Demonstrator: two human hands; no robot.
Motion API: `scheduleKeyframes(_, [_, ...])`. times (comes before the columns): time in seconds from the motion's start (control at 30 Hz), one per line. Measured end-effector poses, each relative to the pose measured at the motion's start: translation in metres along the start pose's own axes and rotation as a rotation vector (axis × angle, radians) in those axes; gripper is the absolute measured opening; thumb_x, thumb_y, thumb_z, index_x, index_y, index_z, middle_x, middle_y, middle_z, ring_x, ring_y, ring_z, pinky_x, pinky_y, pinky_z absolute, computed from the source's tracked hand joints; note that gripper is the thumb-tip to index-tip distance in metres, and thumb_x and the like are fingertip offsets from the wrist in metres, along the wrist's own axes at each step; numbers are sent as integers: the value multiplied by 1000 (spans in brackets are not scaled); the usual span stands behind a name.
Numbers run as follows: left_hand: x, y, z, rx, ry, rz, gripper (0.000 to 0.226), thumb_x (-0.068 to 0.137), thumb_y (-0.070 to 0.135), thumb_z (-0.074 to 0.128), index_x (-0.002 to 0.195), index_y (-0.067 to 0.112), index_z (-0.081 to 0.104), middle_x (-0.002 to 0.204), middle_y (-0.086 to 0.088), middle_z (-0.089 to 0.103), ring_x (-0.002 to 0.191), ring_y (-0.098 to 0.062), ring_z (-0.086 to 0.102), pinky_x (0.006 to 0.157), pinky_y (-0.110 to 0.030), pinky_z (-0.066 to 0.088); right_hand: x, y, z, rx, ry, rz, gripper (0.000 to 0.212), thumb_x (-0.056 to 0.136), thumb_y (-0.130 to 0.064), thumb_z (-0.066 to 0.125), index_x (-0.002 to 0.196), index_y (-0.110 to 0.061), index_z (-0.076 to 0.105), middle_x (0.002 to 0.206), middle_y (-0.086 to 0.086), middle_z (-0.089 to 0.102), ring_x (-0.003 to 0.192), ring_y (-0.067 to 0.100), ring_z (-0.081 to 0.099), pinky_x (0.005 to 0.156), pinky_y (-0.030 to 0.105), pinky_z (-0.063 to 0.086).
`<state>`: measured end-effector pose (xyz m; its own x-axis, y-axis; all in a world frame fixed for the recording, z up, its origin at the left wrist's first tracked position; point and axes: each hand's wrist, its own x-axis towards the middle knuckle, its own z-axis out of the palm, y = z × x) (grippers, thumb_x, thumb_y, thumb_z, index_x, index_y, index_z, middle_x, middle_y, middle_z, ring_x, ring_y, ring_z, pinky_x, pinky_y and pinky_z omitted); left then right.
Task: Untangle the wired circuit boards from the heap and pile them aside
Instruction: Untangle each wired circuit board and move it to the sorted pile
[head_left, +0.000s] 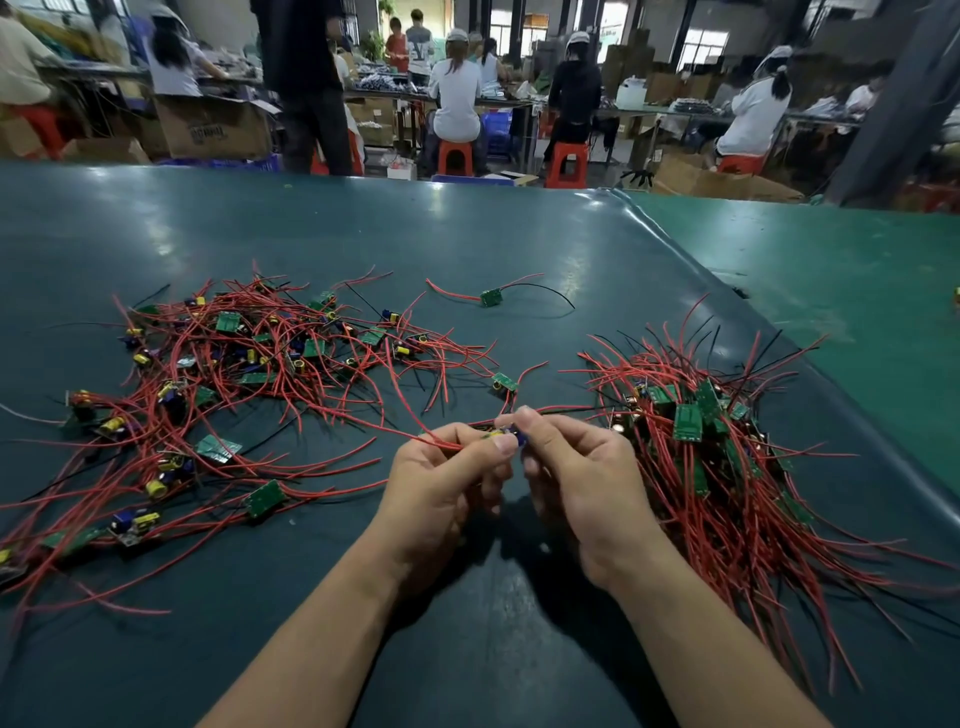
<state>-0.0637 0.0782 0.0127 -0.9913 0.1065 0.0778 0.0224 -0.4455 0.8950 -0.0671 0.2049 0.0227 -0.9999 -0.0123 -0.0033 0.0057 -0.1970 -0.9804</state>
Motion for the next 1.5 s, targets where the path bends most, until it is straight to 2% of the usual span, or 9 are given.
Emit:
scheduleKeyframes(0.17, [1, 0, 0, -42, -2, -52, 28, 66, 9, 70, 46, 19, 54, 49, -3, 49, 42, -11, 41, 43, -21, 36, 5, -7, -6, 166, 84, -41, 17, 90, -15, 65, 80, -6, 76, 47, -6, 38, 32, 4, 23, 35, 12, 19])
scheduleKeyframes(0.47, [-1, 10, -2, -115, 71, 3, 26, 47, 22, 74, 44, 20, 49, 47, 0, 45, 41, -10, 33, 42, -19, 27, 14, -12, -21, 190, 425, -297, 21, 96, -16, 62, 79, -12, 75, 50, -6, 45, 37, 4, 29, 39, 15, 23])
scheduleKeyframes(0.63, [-3, 9, -2, -47, 162, 66, 24, 56, 19, 75, 44, 20, 55, 49, 5, 50, 45, -7, 42, 47, -20, 32, 12, -9, -22, 10, 623, -485, 23, 95, -30, 62, 77, -22, 75, 55, -9, 50, 52, 17, 39, 53, 32, 31])
scheduleKeyframes(0.77, [4, 10, -12, -151, 308, 203, 28, 74, 6, 64, 54, 23, 53, 64, 5, 61, 58, -5, 55, 56, -21, 42, 16, -14, -36, 71, 744, -488, 24, 98, -27, 58, 79, -20, 69, 53, -8, 48, 47, 17, 37, 48, 30, 30])
scheduleKeyframes(0.93, [-2, 9, -10, 392, 274, 611, 25, 76, 7, 67, 71, 14, 44, 108, -7, 71, 107, -15, 67, 87, -23, 50, 6, -6, -15, -238, 496, -615, 20, 94, -31, 57, 79, -28, 70, 57, -14, 56, 52, 6, 47, 51, 24, 38])
scheduleKeyframes(1.07, [-6, 6, -8, 684, 260, 856, 18, 78, 18, 68, 82, 11, 51, 93, -5, 69, 88, -15, 70, 77, -29, 54, -6, 7, 2, -477, 121, -721, 19, 91, -25, 62, 106, -20, 72, 90, -11, 71, 78, -2, 65, 72, 18, 50])
scheduleKeyframes(1.2, [-9, 10, -9, 879, 313, 968, 20, 81, 18, 72, 88, 9, 55, 95, -5, 65, 89, -15, 65, 81, -22, 49, -10, 12, 4, -543, -110, -734, 41, 86, -4, 60, 127, -11, 63, 93, 1, 67, 67, 6, 57, 64, 17, 45])
scheduleKeyframes(1.37, [-10, 14, -12, 1016, 388, 1111, 20, 79, 1, 73, 71, -1, 55, 107, -11, 65, 101, -28, 64, 86, -32, 50, -12, 8, 4, -576, -167, -820, 58, 85, -3, 60, 141, -11, 50, 100, -1, 56, 54, 14, 48, 51, 18, 41])
scheduleKeyframes(1.5, [-9, 14, -14, 1008, 351, 1122, 16, 82, 8, 67, 79, 4, 53, 103, -9, 66, 92, -30, 66, 82, -32, 52, -14, 3, 3, -614, -173, -926, 48, 90, -15, 61, 137, -8, 54, 106, 2, 57, 60, 12, 53, 56, 16, 42])
